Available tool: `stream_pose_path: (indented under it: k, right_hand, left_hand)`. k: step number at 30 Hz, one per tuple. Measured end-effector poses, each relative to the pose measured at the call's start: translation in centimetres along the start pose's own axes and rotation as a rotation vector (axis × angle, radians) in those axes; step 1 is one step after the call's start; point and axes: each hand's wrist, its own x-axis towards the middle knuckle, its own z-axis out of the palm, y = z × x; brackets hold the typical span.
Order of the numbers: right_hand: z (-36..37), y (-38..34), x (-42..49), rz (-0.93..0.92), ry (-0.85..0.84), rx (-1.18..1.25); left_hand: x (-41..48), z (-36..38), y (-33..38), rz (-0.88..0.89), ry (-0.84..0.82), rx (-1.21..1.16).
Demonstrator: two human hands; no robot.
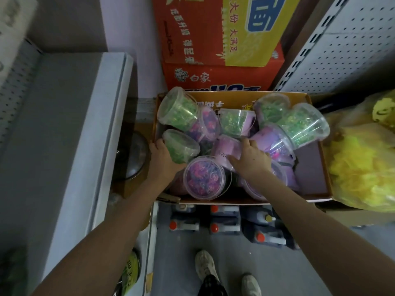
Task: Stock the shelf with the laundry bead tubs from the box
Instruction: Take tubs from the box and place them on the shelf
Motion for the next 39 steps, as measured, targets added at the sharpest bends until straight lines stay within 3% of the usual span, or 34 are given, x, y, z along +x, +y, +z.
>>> stream_pose_path:
  k: [7, 14, 23, 28, 34, 39]
  right_hand:
    - [0.9, -1.4, 1.8, 0.123, -0.021, 0.019]
    - [2.6, -1.7, 2.7, 0.244, 0.112, 0.154]
    - [1.7, -1.6, 1.8, 0.259, 0.157, 0.399]
    - [0.7, -1.8, 0.3, 0.170, 0.179, 0.541]
    - [-2.8, -2.7, -2.6, -0.032, 0.307, 0.548]
    - [-7.2, -2.3, -5.2, -0.136, 0.354, 0.617]
  left_hand:
    - [0.9, -0.1, -0.7, 0.037, -0.053, -0.042]
    - [1.6, -0.5, 0.1, 0.062, -0.089, -0.059]
    - [-0.5, -1.7, 1.1, 0.121, 0.056, -0.122]
    - [-2.0, -3.7, 2.2, 0.095, 0.091, -0.172]
    - [-4.1, -6.8, 5.1, 0.048, 0.144, -0.205]
    - [-6.9, -10.6, 6.9, -0.010, 0.260, -0.297]
